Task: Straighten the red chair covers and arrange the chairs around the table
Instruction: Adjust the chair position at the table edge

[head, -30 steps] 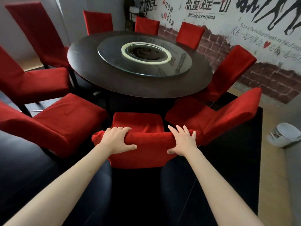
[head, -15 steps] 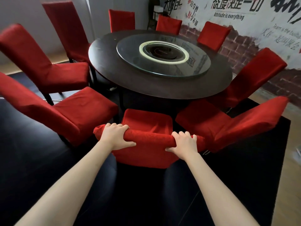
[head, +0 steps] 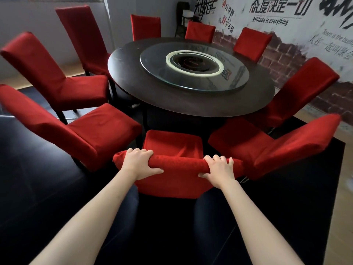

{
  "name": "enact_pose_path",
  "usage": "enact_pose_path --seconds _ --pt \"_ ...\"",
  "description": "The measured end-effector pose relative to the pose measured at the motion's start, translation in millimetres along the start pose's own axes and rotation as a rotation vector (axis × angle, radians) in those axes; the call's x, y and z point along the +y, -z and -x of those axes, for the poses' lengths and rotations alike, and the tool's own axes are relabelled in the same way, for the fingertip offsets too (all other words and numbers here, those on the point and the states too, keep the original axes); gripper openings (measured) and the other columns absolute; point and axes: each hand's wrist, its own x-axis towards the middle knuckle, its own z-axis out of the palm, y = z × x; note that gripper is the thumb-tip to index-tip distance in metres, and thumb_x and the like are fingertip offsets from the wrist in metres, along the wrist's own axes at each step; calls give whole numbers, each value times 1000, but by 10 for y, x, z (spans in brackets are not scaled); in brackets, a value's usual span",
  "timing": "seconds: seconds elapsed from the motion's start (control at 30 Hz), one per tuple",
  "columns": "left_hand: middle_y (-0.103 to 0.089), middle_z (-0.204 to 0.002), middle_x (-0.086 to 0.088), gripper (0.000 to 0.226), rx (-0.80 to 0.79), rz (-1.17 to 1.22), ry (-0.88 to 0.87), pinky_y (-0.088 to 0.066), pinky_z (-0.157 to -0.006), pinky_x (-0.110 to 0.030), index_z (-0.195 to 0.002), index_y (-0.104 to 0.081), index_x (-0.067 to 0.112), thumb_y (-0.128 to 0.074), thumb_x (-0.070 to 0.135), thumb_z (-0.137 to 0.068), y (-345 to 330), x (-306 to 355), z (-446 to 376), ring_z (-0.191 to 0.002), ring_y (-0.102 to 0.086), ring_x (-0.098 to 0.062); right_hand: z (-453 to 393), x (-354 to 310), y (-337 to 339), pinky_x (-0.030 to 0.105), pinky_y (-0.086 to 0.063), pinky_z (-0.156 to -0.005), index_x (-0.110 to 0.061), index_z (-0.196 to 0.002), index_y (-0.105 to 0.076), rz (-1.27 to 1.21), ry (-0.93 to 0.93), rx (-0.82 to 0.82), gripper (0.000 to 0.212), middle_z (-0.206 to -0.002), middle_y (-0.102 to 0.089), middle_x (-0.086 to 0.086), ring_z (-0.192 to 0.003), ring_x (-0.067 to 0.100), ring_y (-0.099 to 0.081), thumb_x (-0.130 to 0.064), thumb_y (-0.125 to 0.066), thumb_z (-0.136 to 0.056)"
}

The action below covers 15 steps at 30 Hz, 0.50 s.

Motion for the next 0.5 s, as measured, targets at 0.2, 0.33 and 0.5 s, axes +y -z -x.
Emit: enact_pose_path --seconds 0.2,0.33,0.5 --pt "-61 -99 8 75 -29 -40 -5 -35 -88 -35 -109 -56 30 -43 88 -63 19 -13 -2 -99 -55 -18 34 -41 -3 52 -21 -110 -29 -127 -44 23 -18 33 60 -124 -52 1 -123 23 -42 -65 -57 -82" --pt "-61 -98 8 76 -34 -33 0 -36 -88 -35 -109 -56 30 -43 89 -62 24 -11 -4 -99 -55 -18 48 -47 -3 52 -19 -112 -29 -127 -43 1 -34 30 60 -125 -51 0 -124 22 -41 -64 -60 -81" --pt "-61 -111 7 81 -9 17 3 -34 -92 -36 -124 -52 32 -45 87 -64 22 30 44 -106 -54 -19 71 -36 13 53 -16 -114 -31 -138 -35 -19 -40 19 75 -135 -47 0 -131 22 -36 -67 -62 -77"
